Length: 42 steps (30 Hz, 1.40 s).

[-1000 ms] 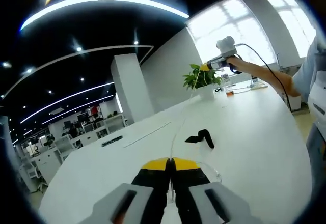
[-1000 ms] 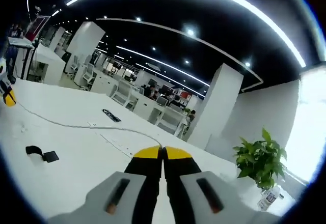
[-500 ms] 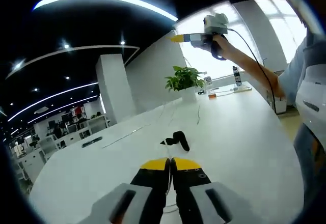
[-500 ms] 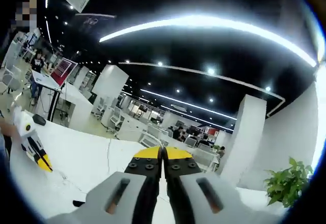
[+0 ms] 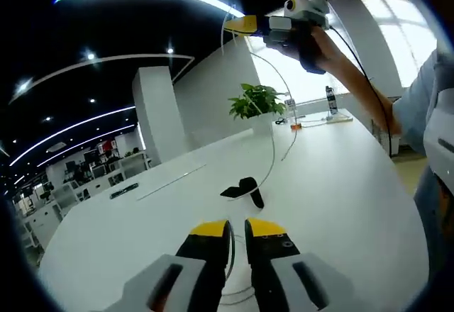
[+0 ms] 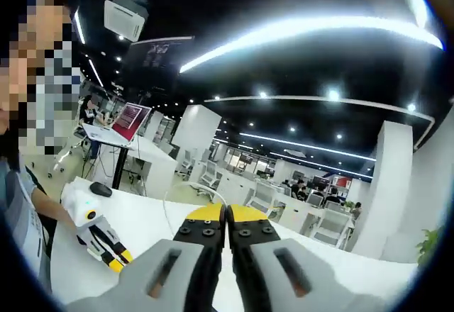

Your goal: Peel open the Velcro strap on the desktop, arrange the wired earphones neatly onto it, and close the Velcro strap to secure them.

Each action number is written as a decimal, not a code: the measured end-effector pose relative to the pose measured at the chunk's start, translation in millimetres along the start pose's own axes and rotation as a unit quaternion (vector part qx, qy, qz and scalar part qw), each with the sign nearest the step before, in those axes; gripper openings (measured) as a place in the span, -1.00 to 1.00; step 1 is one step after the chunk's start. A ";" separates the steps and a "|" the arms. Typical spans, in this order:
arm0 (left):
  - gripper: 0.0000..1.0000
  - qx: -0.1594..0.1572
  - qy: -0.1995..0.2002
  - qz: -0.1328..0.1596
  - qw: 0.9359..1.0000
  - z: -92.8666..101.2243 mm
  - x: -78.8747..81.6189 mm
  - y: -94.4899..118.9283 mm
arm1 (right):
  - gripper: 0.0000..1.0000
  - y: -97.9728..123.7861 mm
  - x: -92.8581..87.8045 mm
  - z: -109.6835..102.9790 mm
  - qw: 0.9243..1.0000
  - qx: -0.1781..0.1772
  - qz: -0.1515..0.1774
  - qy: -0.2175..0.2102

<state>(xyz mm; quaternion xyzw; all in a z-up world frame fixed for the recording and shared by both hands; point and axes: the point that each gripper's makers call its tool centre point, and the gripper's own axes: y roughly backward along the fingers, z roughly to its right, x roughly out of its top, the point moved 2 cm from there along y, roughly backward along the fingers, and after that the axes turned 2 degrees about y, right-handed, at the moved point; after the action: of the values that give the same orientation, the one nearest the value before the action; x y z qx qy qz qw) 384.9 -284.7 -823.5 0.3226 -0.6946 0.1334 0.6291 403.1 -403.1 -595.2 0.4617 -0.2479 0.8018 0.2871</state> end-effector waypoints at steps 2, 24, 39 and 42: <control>-0.69 -0.003 -0.002 -0.003 1.000 0.7 -1.3 -0.2 | -0.93 -5.1 -5.5 -10.7 1.000 0.013 -0.007 0.004; -0.65 0.037 0.002 -0.002 0.999 -21.6 -6.2 25.9 | -0.93 -34.6 36.3 -33.7 0.995 0.087 0.035 -0.020; -0.86 0.063 0.042 0.032 0.997 -38.3 2.4 39.6 | -0.93 -24.5 24.0 -40.9 0.993 0.114 0.025 -0.023; -0.86 0.069 0.051 0.042 0.995 -41.1 4.9 40.7 | -0.93 -21.1 21.0 -42.1 0.993 0.117 0.017 -0.022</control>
<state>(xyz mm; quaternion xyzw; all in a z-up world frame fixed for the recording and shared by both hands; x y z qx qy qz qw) 392.2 -231.0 -802.8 0.3285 -0.6636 0.2234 0.6339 383.9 -355.2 -592.8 0.5052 -0.1662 0.8198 0.2122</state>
